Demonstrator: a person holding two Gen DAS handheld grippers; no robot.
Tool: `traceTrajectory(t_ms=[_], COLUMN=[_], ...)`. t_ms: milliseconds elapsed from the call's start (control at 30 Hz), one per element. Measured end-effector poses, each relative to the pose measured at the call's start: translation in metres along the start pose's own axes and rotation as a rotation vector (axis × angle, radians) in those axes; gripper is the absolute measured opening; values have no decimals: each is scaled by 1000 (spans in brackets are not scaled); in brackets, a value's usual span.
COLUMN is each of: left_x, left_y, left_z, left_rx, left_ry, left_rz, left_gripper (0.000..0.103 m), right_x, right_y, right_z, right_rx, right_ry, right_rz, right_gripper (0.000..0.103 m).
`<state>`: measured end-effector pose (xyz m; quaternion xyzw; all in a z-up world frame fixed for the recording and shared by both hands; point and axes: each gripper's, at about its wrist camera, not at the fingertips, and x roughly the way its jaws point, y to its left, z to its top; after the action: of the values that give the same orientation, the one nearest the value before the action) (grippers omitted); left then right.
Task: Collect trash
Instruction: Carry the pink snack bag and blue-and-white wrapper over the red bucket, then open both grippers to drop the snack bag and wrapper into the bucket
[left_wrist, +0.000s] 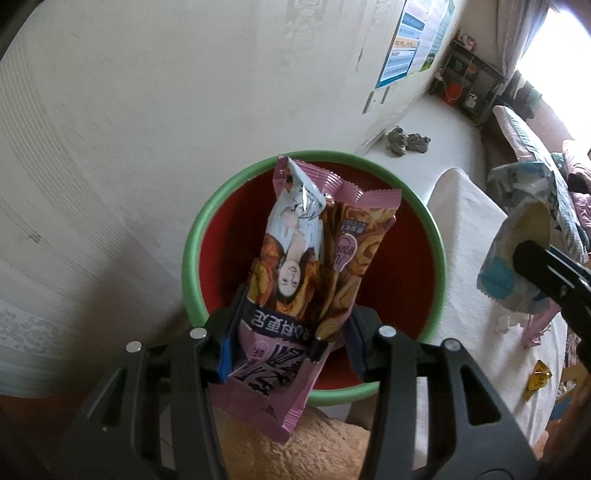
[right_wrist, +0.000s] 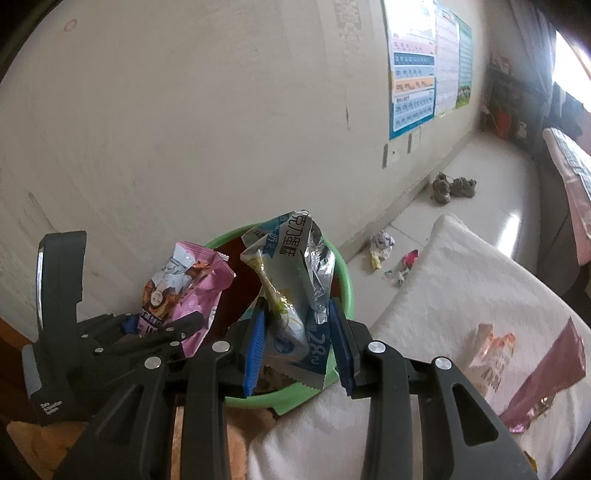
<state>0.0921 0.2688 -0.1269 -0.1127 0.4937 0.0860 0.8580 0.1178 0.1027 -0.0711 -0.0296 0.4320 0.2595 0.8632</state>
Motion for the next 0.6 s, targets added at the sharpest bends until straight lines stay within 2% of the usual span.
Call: traceTrajectory(t_ms=[267,600], left_x=[7,19], left_y=[6,-3], left_z=[-1,5], left_rx=[-3,16], left_ry=[21,41], left_rz=[19,25], left_gripper=[45,45], right_x=[13,26], right_y=[0,-2], right_z=[2,3], right_rx=[-5,11], right_ry=[17,40], right_rz=[23,40], right_gripper=[34,34])
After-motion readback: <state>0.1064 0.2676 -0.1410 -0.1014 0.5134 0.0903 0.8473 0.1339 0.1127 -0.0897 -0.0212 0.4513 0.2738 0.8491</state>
